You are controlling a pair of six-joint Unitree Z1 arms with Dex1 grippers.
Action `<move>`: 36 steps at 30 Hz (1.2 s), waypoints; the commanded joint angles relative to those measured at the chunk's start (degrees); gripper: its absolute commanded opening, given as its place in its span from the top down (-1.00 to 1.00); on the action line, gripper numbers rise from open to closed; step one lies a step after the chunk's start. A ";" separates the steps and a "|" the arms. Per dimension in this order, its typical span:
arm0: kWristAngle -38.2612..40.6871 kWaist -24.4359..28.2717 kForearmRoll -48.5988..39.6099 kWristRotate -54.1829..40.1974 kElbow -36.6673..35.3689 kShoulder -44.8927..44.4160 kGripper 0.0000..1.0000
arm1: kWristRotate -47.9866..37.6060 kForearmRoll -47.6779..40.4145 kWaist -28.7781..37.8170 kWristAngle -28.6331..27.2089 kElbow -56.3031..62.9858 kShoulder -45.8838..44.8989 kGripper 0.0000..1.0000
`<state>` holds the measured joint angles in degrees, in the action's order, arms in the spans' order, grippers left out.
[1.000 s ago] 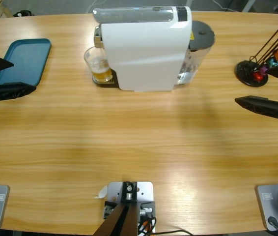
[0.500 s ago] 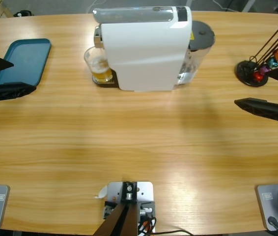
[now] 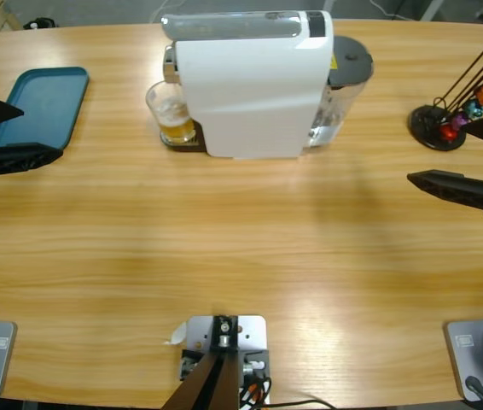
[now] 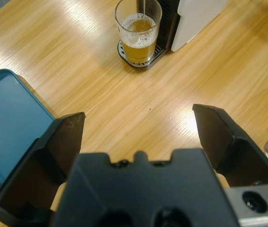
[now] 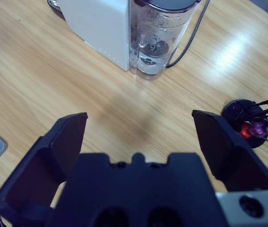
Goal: Pour coffee
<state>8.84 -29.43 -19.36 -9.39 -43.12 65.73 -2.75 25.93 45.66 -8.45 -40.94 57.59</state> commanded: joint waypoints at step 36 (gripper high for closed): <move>-0.31 0.52 0.11 1.48 2.72 0.18 -0.99 | 0.73 -2.31 0.39 -0.07 3.14 0.00 -1.00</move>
<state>8.83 -29.43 -19.36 -9.02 -43.11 65.73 -2.74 24.25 45.66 -8.45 -39.50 57.65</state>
